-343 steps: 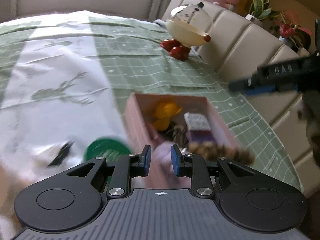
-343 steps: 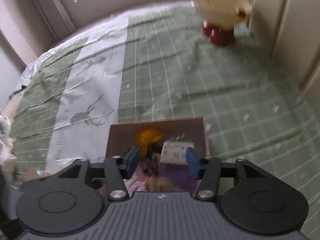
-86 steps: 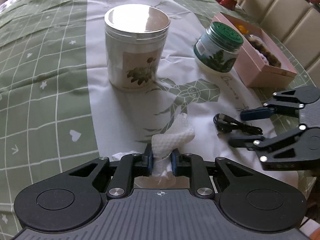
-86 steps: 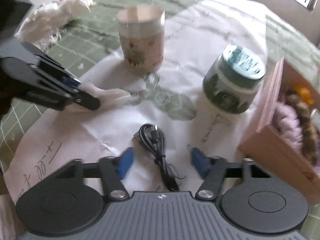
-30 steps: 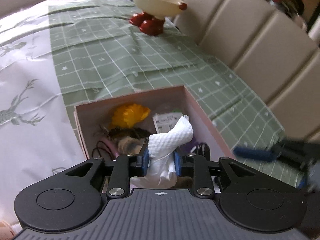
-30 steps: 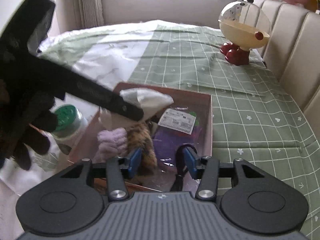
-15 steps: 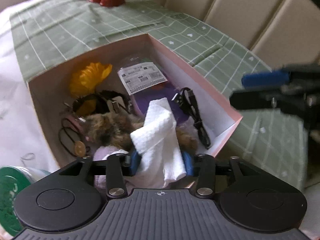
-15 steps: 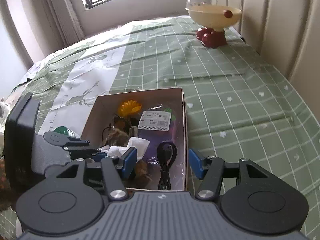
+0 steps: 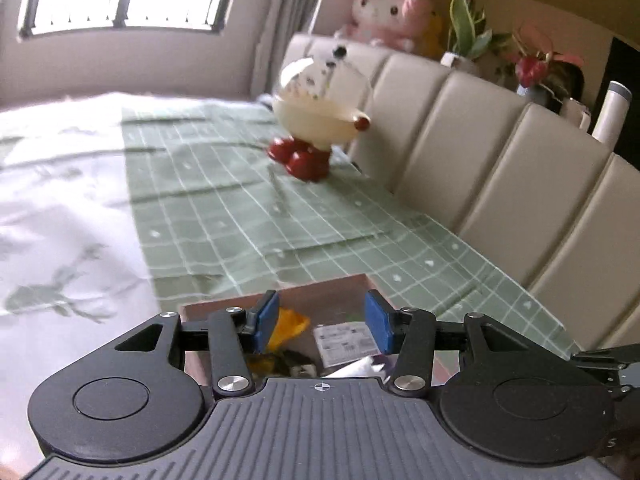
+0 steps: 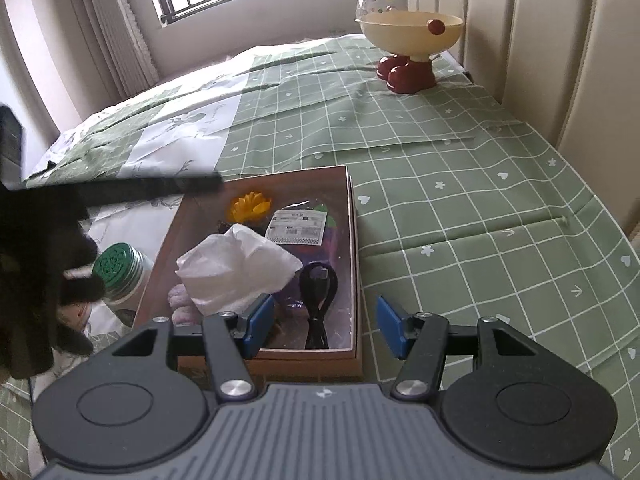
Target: Organize soft objects
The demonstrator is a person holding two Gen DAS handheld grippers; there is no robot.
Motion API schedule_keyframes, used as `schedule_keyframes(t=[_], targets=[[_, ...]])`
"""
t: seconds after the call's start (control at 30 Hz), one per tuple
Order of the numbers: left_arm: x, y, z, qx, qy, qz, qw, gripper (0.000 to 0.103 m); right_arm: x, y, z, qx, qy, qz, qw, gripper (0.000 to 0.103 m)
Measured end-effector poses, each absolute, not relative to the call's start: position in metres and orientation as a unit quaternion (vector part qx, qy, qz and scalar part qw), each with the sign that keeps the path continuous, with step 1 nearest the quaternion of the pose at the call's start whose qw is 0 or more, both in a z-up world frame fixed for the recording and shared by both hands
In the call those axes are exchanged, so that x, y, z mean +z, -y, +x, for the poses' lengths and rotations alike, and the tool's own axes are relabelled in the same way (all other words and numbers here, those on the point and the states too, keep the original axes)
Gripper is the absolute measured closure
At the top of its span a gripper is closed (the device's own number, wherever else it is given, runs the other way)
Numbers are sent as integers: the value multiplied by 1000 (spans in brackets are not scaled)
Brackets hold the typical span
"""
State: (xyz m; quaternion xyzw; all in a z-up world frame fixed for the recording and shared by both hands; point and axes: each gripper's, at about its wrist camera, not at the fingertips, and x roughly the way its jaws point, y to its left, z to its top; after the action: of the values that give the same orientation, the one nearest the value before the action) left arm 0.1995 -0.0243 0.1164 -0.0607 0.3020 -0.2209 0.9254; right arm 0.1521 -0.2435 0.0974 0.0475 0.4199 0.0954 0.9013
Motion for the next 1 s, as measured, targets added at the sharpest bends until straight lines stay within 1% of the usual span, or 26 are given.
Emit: schedule_keyframes(t=[0.1, 0.23, 0.33, 0.4, 0.47, 0.57, 0.67, 0.73, 0.77, 0.8, 0.9, 1.0], targets=[[114, 11, 168, -205, -296, -39, 932, 51, 87, 234, 144, 92, -420, 44, 902, 46], [98, -14, 106, -168, -301, -14, 939, 51, 66, 217, 131, 83, -432, 69, 896, 46], [77, -43, 61, -116, -327, -28, 937, 51, 55, 196, 113, 75, -412, 72, 905, 45], [54, -60, 37, -94, -359, -41, 928, 51, 48, 177, 101, 65, -394, 72, 914, 36], [32, -69, 21, -73, -369, -36, 926, 51, 38, 156, 90, 50, -385, 76, 919, 34], [7, -75, 11, -55, -356, -48, 932, 51, 17, 124, 75, 42, -393, 77, 915, 34], [-7, -68, 12, -56, -329, -33, 942, 51, -5, 105, 59, 24, -389, 21, 921, 33], [-11, -61, 12, -60, -323, -8, 945, 51, -18, 104, 47, 8, -355, 1, 935, 21], [-11, -60, 9, -61, -322, 0, 945, 51, -22, 105, 45, -3, -348, 0, 937, 10], [-11, -58, 9, -60, -322, 6, 945, 51, -23, 108, 48, -14, -354, 9, 935, 1], [-10, -58, 10, -61, -328, -10, 943, 50, -22, 116, 56, -39, -374, 33, 926, 0], [-11, -52, 7, -62, -332, -3, 941, 50, -21, 110, 55, -71, -378, 23, 923, 0]])
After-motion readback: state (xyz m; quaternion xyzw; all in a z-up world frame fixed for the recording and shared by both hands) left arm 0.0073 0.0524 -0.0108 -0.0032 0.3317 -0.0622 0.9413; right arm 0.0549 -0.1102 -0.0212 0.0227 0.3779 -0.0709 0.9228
